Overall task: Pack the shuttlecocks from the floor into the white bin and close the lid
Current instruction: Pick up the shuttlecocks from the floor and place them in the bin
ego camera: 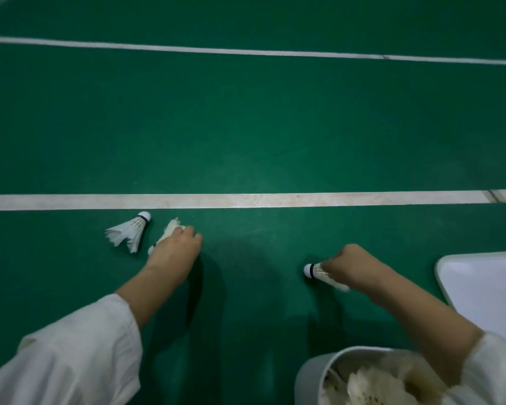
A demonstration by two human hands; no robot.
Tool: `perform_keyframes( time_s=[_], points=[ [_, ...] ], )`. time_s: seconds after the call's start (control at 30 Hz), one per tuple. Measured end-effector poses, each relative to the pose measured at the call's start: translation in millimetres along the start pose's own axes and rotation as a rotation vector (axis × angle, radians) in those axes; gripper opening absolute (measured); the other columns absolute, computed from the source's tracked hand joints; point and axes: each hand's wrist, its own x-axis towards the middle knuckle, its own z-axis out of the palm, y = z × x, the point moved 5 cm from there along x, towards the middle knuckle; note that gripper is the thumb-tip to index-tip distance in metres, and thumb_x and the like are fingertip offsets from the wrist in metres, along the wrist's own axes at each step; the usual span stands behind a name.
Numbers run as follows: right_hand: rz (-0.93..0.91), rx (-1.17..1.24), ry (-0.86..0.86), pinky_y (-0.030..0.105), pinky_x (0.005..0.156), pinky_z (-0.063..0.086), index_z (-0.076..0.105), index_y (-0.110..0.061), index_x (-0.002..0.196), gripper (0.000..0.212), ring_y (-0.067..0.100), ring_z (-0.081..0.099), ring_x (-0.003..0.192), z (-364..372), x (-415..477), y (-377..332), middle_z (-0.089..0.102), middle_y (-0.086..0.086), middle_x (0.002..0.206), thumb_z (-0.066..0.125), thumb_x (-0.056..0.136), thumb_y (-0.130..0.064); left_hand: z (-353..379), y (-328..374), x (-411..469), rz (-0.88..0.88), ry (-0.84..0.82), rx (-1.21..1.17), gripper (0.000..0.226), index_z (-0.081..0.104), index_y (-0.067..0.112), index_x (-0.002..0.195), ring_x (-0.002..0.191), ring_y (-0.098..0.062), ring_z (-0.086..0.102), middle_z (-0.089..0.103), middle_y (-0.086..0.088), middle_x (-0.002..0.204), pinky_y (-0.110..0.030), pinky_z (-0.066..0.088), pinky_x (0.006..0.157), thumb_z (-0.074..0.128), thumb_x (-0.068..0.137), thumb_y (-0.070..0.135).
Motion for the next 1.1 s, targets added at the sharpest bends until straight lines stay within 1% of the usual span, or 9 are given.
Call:
perform_keyframes(
  time_s=[0.1,0.17,0.27,0.43,0.6,0.73,0.83,1.0,1.1],
  points=[
    [-0.217,-0.006,0.100,0.019,0.038,0.028,0.058,-0.012,0.057,0.029,0.016,0.038,0.046,0,-25,-40,0.048,-0.004,0.046,0.060,0.084,-0.021,-1,-10,-11,0.004,0.085,-0.107,0.031,0.047,0.011,0.112,0.110,-0.024,0.048,0.047,-0.007,0.115,-0.034,0.044,0.082,0.044,0.084,-0.005],
    [-0.361,-0.009,0.164,0.019,0.058,0.040,0.071,-0.013,0.085,0.014,0.020,0.057,0.069,12,-44,-69,0.061,0.002,0.077,0.057,0.086,-0.015,-3,-23,-24,-0.009,0.170,-0.244,0.029,0.049,0.011,0.107,0.104,-0.025,0.048,0.049,-0.007,0.109,-0.033,0.041,0.081,0.048,0.082,-0.004],
    [-0.534,0.011,0.214,0.028,0.080,0.039,0.063,-0.013,0.101,0.017,0.024,0.057,0.091,44,-70,-103,0.047,0.002,0.096,0.053,0.087,-0.011,-5,-49,-46,-0.129,0.341,-0.474,0.012,0.051,0.009,0.097,0.086,-0.027,0.047,0.054,-0.011,0.093,-0.036,0.036,0.074,0.045,0.088,0.003],
    [-0.592,0.081,0.181,0.029,0.074,0.032,0.040,-0.018,0.122,0.033,0.023,0.052,0.099,88,-86,-132,0.052,0.002,0.110,0.050,0.091,-0.014,11,-95,-62,-0.369,0.458,-0.599,0.019,0.047,0.014,0.094,0.073,-0.032,0.055,0.059,-0.010,0.076,-0.039,0.037,0.069,0.030,0.098,0.021],
    [-0.628,-0.006,0.275,0.031,0.075,0.038,0.059,-0.020,0.101,0.014,0.021,0.054,0.095,96,-92,-134,0.052,-0.003,0.100,0.049,0.093,-0.028,26,-111,-61,-0.520,0.336,-0.883,0.021,0.049,0.016,0.105,0.066,-0.028,0.055,0.057,-0.006,0.063,-0.033,0.038,0.058,0.055,0.088,0.028],
    [-0.636,-0.015,0.310,0.034,0.075,0.046,0.057,-0.025,0.099,0.014,0.023,0.058,0.092,92,-96,-131,0.050,-0.006,0.105,0.047,0.094,-0.033,51,-108,-50,-0.807,0.215,-1.371,0.061,0.039,0.012,0.129,0.103,-0.028,0.056,0.056,-0.012,0.116,-0.032,0.043,0.085,0.069,0.080,0.033],
    [-0.659,0.002,0.316,0.035,0.076,0.047,0.057,-0.025,0.096,0.010,0.025,0.059,0.091,91,-96,-134,0.052,-0.006,0.106,0.049,0.092,-0.029,71,-111,-37,-0.912,0.240,-1.526,0.061,0.042,0.008,0.131,0.115,-0.028,0.051,0.051,-0.013,0.131,-0.031,0.039,0.093,0.069,0.081,0.029],
    [-0.722,0.023,0.289,0.034,0.076,0.046,0.058,-0.023,0.093,0.007,0.021,0.057,0.085,89,-97,-135,0.055,-0.006,0.099,0.052,0.091,-0.025,65,-124,-29,-0.891,0.377,-1.424,0.031,0.063,0.002,0.113,0.099,-0.025,0.059,0.065,-0.013,0.113,-0.022,0.039,0.080,0.061,0.087,0.019],
    [-0.762,0.045,0.290,0.035,0.076,0.045,0.058,-0.021,0.090,0.005,0.019,0.056,0.082,83,-102,-131,0.056,-0.006,0.094,0.054,0.090,-0.023,27,-118,-47,-0.693,0.497,-1.241,0.022,0.066,0.003,0.098,0.084,-0.018,0.054,0.063,-0.011,0.101,-0.022,0.035,0.071,0.054,0.091,0.020]
  ],
)
